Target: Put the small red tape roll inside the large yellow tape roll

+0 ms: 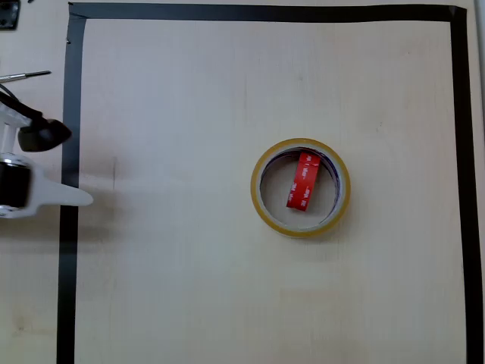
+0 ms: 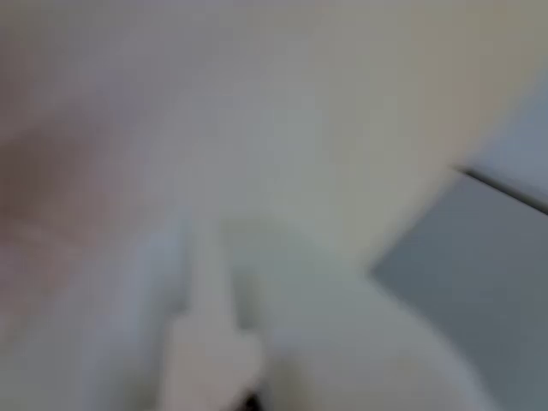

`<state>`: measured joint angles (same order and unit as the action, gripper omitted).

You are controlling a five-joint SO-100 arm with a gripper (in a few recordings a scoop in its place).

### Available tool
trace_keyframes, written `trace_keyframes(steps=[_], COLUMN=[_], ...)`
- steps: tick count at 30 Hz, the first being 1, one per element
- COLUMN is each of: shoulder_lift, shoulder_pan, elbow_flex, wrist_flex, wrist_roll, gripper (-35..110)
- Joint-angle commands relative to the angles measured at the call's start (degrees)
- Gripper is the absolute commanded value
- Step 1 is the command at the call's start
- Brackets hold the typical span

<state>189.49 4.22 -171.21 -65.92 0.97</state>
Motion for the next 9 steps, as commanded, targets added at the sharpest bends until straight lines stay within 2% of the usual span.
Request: trace_keyframes(steps=[1, 9], shoulder_lift=[1.5, 1.5], shoulder_pan=[1.2, 0.7], elbow_flex=[-2.7, -2.6], wrist_flex=[1.1, 0.8], wrist_roll=[1.5, 1.1], gripper=[0, 1])
